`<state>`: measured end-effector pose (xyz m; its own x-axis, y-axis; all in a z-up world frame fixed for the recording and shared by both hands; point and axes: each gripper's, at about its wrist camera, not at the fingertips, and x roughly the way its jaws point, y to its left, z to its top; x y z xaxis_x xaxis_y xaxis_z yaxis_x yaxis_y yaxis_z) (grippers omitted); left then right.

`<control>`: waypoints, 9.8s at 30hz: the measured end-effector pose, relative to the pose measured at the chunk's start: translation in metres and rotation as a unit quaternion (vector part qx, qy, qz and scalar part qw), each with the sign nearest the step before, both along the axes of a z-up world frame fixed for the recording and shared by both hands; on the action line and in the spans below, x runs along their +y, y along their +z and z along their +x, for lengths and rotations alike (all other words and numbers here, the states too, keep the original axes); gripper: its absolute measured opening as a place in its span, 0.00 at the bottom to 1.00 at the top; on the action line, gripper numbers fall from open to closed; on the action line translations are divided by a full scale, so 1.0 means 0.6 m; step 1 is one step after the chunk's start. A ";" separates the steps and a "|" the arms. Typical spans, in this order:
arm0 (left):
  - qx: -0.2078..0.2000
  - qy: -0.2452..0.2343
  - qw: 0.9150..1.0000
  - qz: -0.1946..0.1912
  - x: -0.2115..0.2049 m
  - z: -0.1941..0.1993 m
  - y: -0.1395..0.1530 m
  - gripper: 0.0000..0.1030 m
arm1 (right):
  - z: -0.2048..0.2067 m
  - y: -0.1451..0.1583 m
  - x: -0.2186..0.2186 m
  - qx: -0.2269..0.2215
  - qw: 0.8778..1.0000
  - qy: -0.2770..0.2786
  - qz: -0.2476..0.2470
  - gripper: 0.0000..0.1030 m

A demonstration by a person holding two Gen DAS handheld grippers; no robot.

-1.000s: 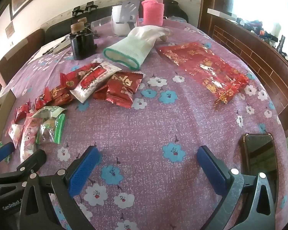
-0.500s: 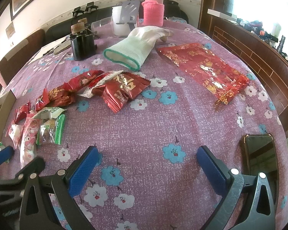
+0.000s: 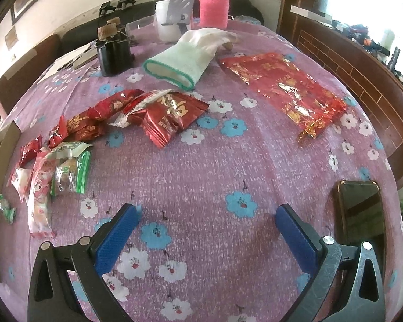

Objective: Organize snacks
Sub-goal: 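Move both grippers over the snack pile toward the pink bags, then grasp a pink character bag with the left gripper while the right grasps another pink bag, then carry both pink bags into the cardboard box and open both grippers, then grasp the white-and-red packet with the right gripper while the left grasps the green candy, then carry both snacks over the cardboard box and open both grippers, then return to the table and grasp the clear green-striped pastry packet with the right gripper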

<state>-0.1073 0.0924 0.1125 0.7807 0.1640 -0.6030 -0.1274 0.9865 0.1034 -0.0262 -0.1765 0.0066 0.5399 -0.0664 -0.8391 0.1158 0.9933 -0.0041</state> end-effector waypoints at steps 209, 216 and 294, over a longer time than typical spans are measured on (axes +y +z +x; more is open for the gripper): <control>0.116 -0.066 0.982 -0.135 0.184 0.090 -0.033 0.16 | -0.015 0.062 0.169 -0.098 0.961 0.159 0.202 0.19; 0.128 -0.002 0.983 -0.133 0.307 0.156 -0.048 0.16 | 0.005 0.116 0.261 -0.082 0.951 0.213 0.208 0.19; 0.093 -0.274 0.952 0.096 -0.081 0.039 -0.117 0.67 | 0.043 0.034 0.076 -0.049 0.988 0.071 0.131 0.68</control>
